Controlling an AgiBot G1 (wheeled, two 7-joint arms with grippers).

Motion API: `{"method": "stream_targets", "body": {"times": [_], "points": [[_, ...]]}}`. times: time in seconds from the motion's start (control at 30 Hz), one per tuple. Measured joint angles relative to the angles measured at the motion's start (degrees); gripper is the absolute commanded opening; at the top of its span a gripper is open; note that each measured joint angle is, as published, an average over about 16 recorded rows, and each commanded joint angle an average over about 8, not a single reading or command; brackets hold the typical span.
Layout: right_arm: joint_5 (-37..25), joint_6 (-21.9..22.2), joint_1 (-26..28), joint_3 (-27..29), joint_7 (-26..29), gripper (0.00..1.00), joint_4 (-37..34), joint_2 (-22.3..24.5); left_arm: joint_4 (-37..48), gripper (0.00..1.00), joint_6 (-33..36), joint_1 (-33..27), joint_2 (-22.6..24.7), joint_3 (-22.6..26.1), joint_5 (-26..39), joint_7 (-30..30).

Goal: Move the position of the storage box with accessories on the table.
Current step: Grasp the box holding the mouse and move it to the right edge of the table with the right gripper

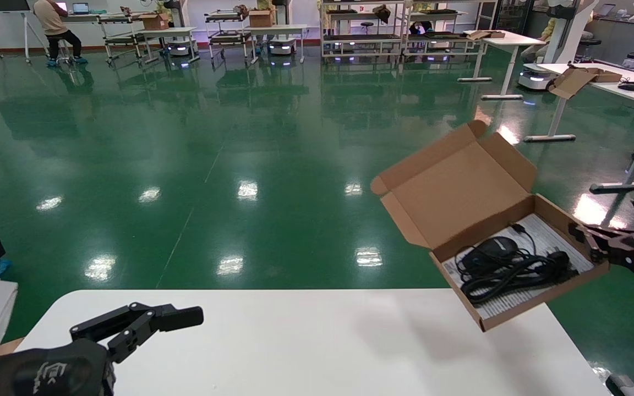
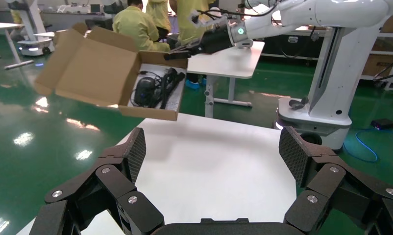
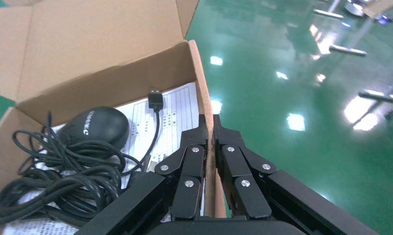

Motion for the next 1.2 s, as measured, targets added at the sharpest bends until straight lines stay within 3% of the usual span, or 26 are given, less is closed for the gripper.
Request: {"method": "stream_targets", "body": {"times": [0.53,1.2], "points": [[3.49,4.43,-6.71,2.43,-1.57,0.00,-0.94,1.14,0.00,1.00,0.00,0.00,0.00,0.00,0.00,0.00],[9.30,11.57,-16.75,6.48,-4.83,0.00,0.09,-2.68,0.00,1.00,0.00,0.00,0.00,0.00,0.00,0.00]]}}
